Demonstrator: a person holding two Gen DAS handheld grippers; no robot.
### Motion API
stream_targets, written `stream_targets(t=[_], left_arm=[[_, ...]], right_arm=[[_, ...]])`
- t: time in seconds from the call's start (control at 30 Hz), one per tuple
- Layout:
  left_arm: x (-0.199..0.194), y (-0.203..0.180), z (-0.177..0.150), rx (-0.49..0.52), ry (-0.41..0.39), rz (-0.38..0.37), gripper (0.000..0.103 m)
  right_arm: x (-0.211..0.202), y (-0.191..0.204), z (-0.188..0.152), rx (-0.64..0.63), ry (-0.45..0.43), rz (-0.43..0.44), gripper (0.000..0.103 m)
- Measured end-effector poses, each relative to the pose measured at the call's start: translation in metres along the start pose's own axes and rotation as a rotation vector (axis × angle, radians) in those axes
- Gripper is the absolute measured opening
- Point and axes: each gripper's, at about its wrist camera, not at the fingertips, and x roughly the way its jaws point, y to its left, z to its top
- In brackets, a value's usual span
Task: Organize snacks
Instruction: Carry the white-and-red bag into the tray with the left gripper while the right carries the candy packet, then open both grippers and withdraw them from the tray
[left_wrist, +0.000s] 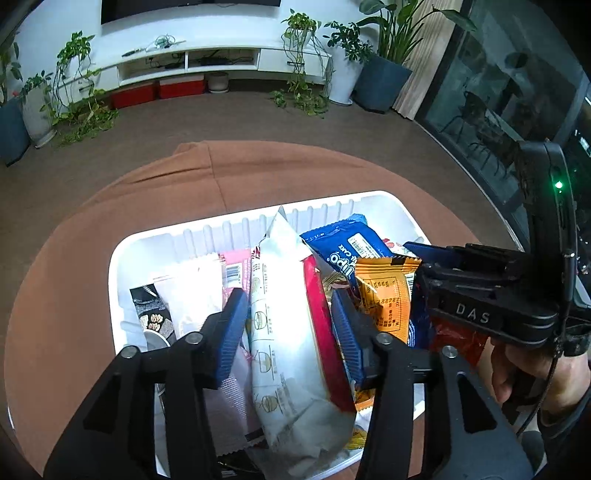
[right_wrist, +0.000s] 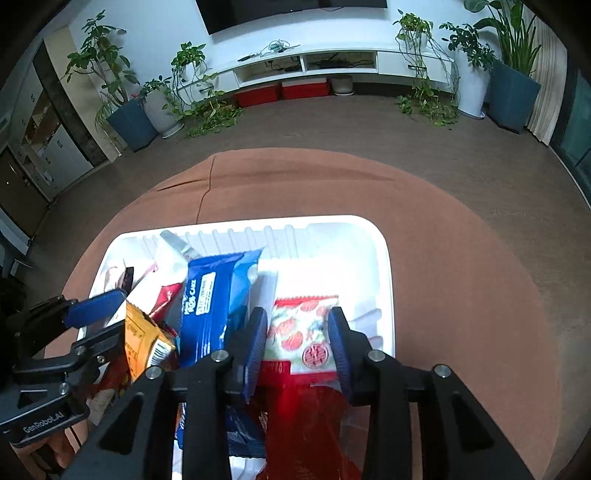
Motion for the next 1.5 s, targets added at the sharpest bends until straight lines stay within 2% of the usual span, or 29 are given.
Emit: stream_targets(t=[0.17,0.23,0.33,0.57,0.63,0.83,1.13,1.5], left_arm=[[-0.007,-0.004,0.0,0.018,-0.022,0.016,0.054],[-0.009,-0.005,0.0,0.027,-0.034,0.031,0.06],[-0.015,-0.007,-0.002,0.036,-0.049,0.05,0.069],[-0.042,-0.015,-0.014,0.06,-0.094,0.092,0.077],[-0.052,-0.021,-0.019,0.075,-0.108,0.103,0.082],[-0.083,-0.037,-0.034,0.098,-0.141,0.1,0.085],[-0.125,-0.053,-0.059,0.13,-0.186,0.113,0.097],[-0.146,-0.055,-0.098,0.14,-0.166,0.115,0.099]], right_arm=[[-0.004,0.0,-0.002,-0.001,-0.012,0.002,0.038],[-0.006,0.001,-0.004,-0.001,-0.022,0.003,0.038],[-0.011,0.001,-0.006,0.001,-0.037,0.004,0.043],[-0.036,-0.002,-0.008,0.023,-0.098,0.014,0.057],[-0.045,0.0,-0.009,0.026,-0.117,0.018,0.06],[-0.078,0.006,-0.022,0.023,-0.169,0.036,0.067],[-0.119,0.011,-0.07,0.043,-0.206,0.065,0.079],[-0.147,0.024,-0.157,0.035,-0.196,0.1,0.081]])
